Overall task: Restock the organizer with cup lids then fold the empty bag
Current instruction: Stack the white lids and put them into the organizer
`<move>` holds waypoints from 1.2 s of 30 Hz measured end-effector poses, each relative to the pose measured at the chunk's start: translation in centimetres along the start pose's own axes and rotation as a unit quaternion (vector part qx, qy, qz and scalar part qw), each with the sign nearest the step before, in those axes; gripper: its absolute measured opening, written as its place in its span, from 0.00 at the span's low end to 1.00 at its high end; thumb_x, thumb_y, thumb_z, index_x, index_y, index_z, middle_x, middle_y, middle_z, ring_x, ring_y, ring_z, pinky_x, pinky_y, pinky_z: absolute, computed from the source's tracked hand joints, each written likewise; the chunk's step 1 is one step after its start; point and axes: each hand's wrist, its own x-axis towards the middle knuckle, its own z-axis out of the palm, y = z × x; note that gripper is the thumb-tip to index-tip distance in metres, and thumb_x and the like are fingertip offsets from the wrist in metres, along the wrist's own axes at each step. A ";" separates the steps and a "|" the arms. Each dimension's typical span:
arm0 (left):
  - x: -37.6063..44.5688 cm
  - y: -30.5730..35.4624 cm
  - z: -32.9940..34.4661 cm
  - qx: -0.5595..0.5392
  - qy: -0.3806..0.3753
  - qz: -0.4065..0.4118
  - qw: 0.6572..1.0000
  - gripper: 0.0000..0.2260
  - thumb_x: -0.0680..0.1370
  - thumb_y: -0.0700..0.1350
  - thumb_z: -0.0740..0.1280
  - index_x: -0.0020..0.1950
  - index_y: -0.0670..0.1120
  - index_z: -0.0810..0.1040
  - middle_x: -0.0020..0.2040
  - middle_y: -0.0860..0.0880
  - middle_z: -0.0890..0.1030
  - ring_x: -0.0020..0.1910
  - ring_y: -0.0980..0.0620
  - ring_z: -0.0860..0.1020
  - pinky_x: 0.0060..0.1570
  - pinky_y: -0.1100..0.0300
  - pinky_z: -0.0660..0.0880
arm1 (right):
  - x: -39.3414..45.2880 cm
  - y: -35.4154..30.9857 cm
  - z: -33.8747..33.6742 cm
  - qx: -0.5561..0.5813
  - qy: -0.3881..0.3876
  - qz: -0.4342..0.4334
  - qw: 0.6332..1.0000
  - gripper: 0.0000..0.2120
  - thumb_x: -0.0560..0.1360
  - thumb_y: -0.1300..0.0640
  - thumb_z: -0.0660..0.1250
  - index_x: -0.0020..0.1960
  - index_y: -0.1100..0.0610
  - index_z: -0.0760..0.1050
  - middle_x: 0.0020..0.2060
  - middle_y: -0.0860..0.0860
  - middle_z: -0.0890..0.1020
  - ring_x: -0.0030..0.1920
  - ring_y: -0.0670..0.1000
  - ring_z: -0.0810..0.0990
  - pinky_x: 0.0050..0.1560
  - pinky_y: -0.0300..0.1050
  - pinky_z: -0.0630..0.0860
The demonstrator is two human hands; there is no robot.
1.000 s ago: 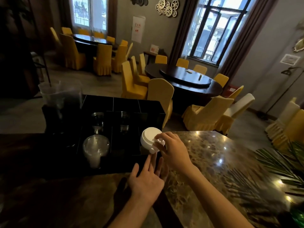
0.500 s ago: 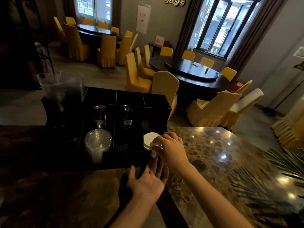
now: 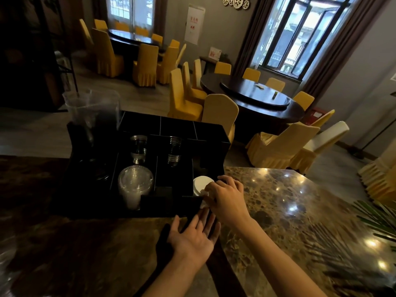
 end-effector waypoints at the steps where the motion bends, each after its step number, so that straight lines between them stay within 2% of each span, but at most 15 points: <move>1: -0.1 0.1 0.0 0.017 0.002 -0.001 1.000 0.30 0.77 0.64 0.57 0.65 0.41 0.75 0.65 0.39 0.80 0.65 0.39 0.75 0.55 0.41 0.72 | -0.1 -0.1 -0.1 0.000 -0.002 0.000 1.000 0.14 0.79 0.46 0.67 0.63 0.47 0.79 0.61 0.45 0.83 0.75 0.53 0.67 0.71 0.54 0.58; 7: -1.7 1.2 -0.9 0.192 0.016 -0.003 0.981 0.24 0.83 0.58 0.52 0.68 0.44 0.75 0.64 0.43 0.80 0.64 0.42 0.75 0.62 0.44 0.70 | -0.5 -0.4 -1.2 0.012 -0.015 -0.012 1.000 0.18 0.79 0.47 0.68 0.69 0.45 0.76 0.66 0.45 0.80 0.75 0.53 0.65 0.71 0.55 0.61; 10: -3.7 1.8 -1.1 0.343 0.006 0.049 0.938 0.20 0.84 0.54 0.53 0.68 0.46 0.77 0.63 0.47 0.82 0.62 0.45 0.78 0.57 0.47 0.74 | -1.0 -0.9 -2.6 0.032 0.004 -0.023 0.999 0.17 0.81 0.48 0.67 0.69 0.47 0.76 0.67 0.46 0.79 0.74 0.53 0.68 0.68 0.54 0.69; 12: -5.4 2.7 -1.0 0.460 -0.014 0.108 0.881 0.18 0.84 0.54 0.55 0.67 0.49 0.77 0.63 0.50 0.81 0.61 0.49 0.79 0.54 0.52 0.76 | -1.4 -1.7 -3.7 0.060 0.027 -0.035 0.997 0.16 0.81 0.50 0.67 0.68 0.50 0.77 0.66 0.47 0.80 0.71 0.53 0.71 0.65 0.53 0.74; 14: -7.2 3.9 -0.6 0.549 -0.036 0.166 0.818 0.15 0.84 0.53 0.57 0.66 0.52 0.77 0.65 0.53 0.79 0.62 0.53 0.78 0.53 0.58 0.77 | -1.9 -2.9 -4.7 0.073 0.050 -0.054 0.995 0.16 0.81 0.52 0.68 0.68 0.51 0.78 0.65 0.47 0.81 0.69 0.53 0.74 0.63 0.50 0.76; 19: -11.8 7.4 0.7 0.681 -0.072 0.299 0.664 0.14 0.85 0.49 0.58 0.69 0.56 0.76 0.68 0.55 0.75 0.68 0.57 0.73 0.64 0.59 0.73 | -3.0 -6.8 -6.7 0.106 0.084 -0.089 0.987 0.18 0.81 0.51 0.69 0.70 0.49 0.77 0.68 0.46 0.78 0.69 0.50 0.74 0.64 0.46 0.75; 21: -13.8 9.1 1.1 0.732 -0.073 0.347 0.582 0.15 0.84 0.51 0.59 0.70 0.57 0.76 0.69 0.58 0.75 0.69 0.60 0.70 0.69 0.61 0.69 | -3.2 -8.5 -7.2 0.123 0.089 -0.099 0.983 0.18 0.81 0.49 0.68 0.70 0.49 0.76 0.68 0.46 0.77 0.69 0.49 0.74 0.63 0.46 0.76; 23: -16.1 10.9 1.5 0.779 -0.083 0.377 0.495 0.15 0.83 0.53 0.60 0.70 0.58 0.75 0.71 0.60 0.73 0.70 0.65 0.68 0.68 0.69 0.65 | -3.5 -10.1 -7.5 0.140 0.096 -0.110 0.979 0.18 0.81 0.48 0.67 0.70 0.48 0.76 0.69 0.45 0.77 0.68 0.48 0.74 0.61 0.45 0.77; 27: -21.2 14.6 1.4 0.847 -0.089 0.404 0.335 0.17 0.83 0.55 0.61 0.72 0.59 0.73 0.74 0.62 0.69 0.72 0.65 0.64 0.70 0.63 0.64 | -3.9 -13.4 -7.7 0.174 0.088 -0.133 0.972 0.19 0.80 0.45 0.64 0.71 0.46 0.74 0.69 0.43 0.75 0.68 0.44 0.73 0.60 0.38 0.72; 29: -24.1 16.7 0.9 0.858 -0.075 0.421 0.285 0.17 0.83 0.54 0.61 0.72 0.59 0.73 0.72 0.62 0.70 0.70 0.68 0.64 0.66 0.71 0.61 | -4.1 -15.1 -7.5 0.195 0.085 -0.145 0.966 0.19 0.80 0.47 0.65 0.71 0.46 0.74 0.69 0.43 0.75 0.68 0.44 0.73 0.61 0.38 0.73; 31: -27.0 18.8 0.5 0.864 -0.050 0.434 0.251 0.17 0.83 0.53 0.62 0.71 0.58 0.74 0.70 0.62 0.72 0.68 0.70 0.64 0.63 0.76 0.59 | -4.5 -17.1 -7.3 0.214 0.084 -0.159 0.960 0.19 0.80 0.48 0.65 0.70 0.47 0.75 0.68 0.43 0.75 0.67 0.44 0.73 0.61 0.40 0.75; 34: -31.1 21.6 -0.4 0.868 -0.024 0.443 0.222 0.15 0.82 0.52 0.63 0.69 0.57 0.76 0.65 0.62 0.76 0.66 0.69 0.68 0.64 0.75 0.63 | -5.3 -20.4 -7.0 0.248 0.078 -0.179 0.949 0.18 0.80 0.47 0.64 0.69 0.47 0.76 0.67 0.44 0.75 0.66 0.45 0.75 0.62 0.42 0.77; 36: -33.8 23.4 -1.2 0.879 -0.010 0.429 0.206 0.14 0.82 0.53 0.63 0.67 0.60 0.76 0.61 0.67 0.75 0.64 0.72 0.69 0.60 0.75 0.66 | -5.9 -22.6 -6.7 0.269 0.071 -0.183 0.943 0.18 0.80 0.46 0.64 0.68 0.48 0.77 0.66 0.43 0.76 0.65 0.44 0.76 0.63 0.45 0.78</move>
